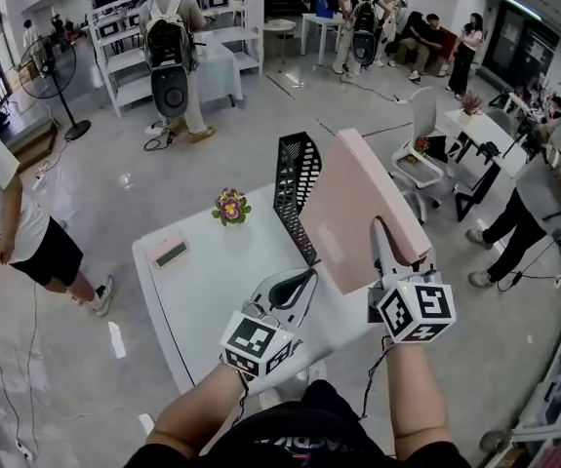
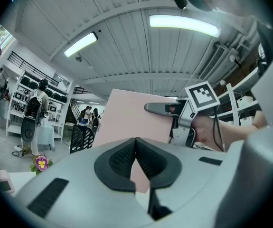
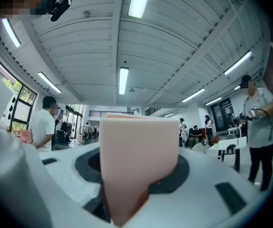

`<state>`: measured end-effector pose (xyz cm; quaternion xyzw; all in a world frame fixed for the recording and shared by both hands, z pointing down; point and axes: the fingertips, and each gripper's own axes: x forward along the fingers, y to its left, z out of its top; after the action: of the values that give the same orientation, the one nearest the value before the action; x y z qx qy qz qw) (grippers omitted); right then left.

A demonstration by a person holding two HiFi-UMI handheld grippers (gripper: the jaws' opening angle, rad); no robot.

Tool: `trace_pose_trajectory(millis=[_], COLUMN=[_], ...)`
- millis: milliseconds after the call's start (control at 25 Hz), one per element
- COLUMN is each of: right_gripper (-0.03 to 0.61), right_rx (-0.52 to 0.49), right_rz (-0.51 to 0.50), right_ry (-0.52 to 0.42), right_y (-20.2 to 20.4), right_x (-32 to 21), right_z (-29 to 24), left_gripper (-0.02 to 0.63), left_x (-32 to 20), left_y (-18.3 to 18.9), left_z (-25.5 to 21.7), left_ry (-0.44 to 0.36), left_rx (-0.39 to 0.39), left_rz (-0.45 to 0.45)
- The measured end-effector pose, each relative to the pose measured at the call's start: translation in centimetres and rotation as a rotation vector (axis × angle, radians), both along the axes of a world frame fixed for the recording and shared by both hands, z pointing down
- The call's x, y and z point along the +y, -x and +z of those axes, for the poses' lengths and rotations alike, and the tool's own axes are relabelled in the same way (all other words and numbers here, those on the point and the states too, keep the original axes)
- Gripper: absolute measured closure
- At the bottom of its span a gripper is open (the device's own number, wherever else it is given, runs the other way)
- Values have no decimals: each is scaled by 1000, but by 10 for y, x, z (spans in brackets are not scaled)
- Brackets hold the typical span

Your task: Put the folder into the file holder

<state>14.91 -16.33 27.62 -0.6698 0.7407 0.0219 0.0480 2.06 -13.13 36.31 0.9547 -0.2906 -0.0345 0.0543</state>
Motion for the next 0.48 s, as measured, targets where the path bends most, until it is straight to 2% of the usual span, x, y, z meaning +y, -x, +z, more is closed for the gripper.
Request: trace_pose_trajectory(millis=[280, 480], right_gripper=[377, 377], right_rx=[28, 30], right_rz=[35, 18], right_ry=[-2, -2], right_y=[-5, -5], right_x=[-27, -49], right_z=[-1, -2], left_gripper=[611, 611], left_x=[-12, -26], left_y=[5, 3], left_z=[3, 5], left_ry=[-3, 2], left_rx=[-11, -9], left_rz=[-1, -19])
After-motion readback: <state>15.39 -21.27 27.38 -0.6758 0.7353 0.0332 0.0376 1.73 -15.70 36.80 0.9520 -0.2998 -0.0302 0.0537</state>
